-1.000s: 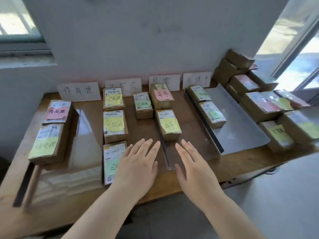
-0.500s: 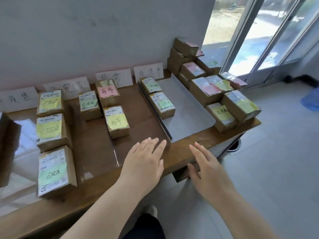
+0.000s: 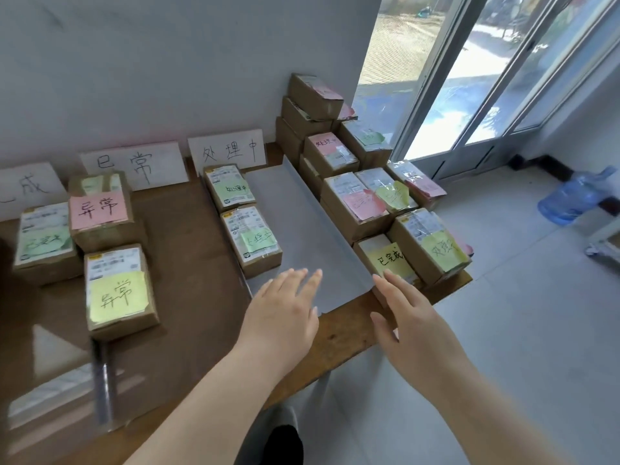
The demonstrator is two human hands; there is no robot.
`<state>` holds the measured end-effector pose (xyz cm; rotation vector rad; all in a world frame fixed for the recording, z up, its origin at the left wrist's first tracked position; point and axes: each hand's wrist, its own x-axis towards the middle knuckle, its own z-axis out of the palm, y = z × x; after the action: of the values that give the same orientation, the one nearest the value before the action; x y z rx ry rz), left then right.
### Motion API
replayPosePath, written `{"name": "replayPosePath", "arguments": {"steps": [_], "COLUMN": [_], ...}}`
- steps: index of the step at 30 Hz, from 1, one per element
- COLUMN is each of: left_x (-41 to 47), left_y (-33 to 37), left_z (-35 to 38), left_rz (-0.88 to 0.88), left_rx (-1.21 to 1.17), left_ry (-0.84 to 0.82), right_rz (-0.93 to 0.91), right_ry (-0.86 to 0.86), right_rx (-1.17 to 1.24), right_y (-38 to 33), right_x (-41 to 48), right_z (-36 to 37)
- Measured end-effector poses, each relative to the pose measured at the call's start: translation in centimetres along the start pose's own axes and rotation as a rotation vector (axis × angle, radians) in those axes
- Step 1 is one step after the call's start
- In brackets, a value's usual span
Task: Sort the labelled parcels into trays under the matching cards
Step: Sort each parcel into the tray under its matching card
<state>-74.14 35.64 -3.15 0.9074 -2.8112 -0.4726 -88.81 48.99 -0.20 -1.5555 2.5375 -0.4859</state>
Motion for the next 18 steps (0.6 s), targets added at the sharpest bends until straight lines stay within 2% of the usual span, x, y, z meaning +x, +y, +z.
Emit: {"name": "replayPosePath", "arguments": {"steps": [8, 11, 18], "left_x": [10.6, 12.0, 13.8], "left_y": [4.5, 4.9, 8.1], "left_z": [1.8, 2.8, 4.3], "left_rz": [0.139, 0.119, 0.026], "left_rx": [-0.001, -0.023, -0.079], "left_ry": [0.003, 0.026, -0.071], "right_rz": [0.212, 0.270, 0.310], "right_ry": [0.028, 0.003, -0.075], "right_rx": [0.027, 0.089, 0.165], "right_y": [7.5, 9.4, 15.1], "right_x": [5.3, 6.7, 10.6], "right_z": [-2.6, -2.8, -3.5]}}
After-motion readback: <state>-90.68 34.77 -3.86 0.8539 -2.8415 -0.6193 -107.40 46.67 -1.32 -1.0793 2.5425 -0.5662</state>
